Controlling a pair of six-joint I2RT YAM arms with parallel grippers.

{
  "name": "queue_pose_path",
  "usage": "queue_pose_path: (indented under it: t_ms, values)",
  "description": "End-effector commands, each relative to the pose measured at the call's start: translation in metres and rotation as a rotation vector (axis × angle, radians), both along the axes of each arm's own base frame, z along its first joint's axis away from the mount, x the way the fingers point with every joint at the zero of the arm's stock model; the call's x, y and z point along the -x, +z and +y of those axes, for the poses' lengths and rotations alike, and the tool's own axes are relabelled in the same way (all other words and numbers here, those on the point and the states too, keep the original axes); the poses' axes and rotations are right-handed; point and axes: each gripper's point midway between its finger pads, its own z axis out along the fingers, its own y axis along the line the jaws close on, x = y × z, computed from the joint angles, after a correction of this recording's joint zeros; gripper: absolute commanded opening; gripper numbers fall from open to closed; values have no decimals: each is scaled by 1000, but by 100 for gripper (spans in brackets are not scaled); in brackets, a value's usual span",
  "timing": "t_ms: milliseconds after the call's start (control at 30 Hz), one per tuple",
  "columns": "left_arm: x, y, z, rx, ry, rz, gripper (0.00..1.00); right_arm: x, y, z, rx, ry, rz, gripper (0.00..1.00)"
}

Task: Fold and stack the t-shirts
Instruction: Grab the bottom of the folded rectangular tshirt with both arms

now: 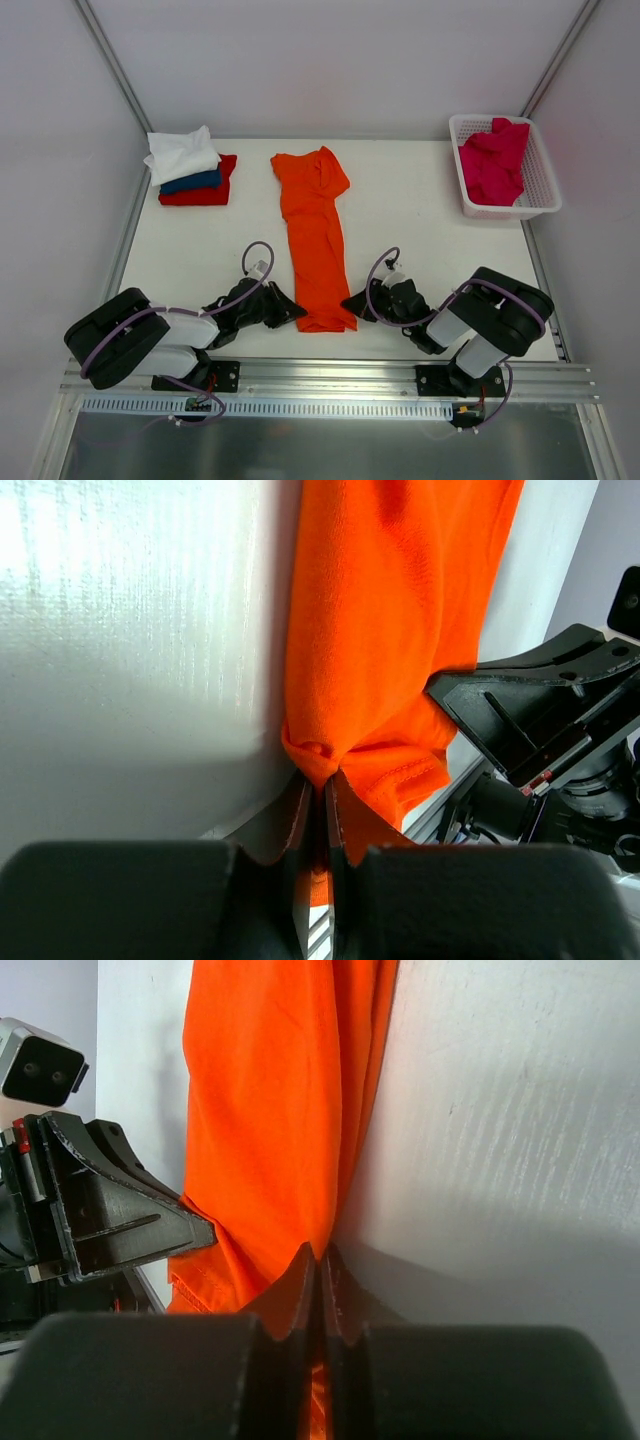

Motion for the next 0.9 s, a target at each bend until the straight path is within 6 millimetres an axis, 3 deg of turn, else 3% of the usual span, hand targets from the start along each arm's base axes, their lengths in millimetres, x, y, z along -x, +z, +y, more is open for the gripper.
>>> queue_pose_path:
  t_ms: [0,300,400,633,867]
  values:
    - [51,-65,51,-242,-42,167,2,7,-11,-5,36,5,24,0]
    - [41,-43,30,-187,-83,100,0,7,1,-4,41,12,-12,0]
    - [35,-27,24,-182,-91,54,0,6,12,-6,72,10,-44,0]
    - [19,19,17,-173,-86,-62,0,-1,59,-12,149,-5,-172,0]
    - [5,49,5,-174,-108,-135,0,-6,82,-4,150,11,-204,0]
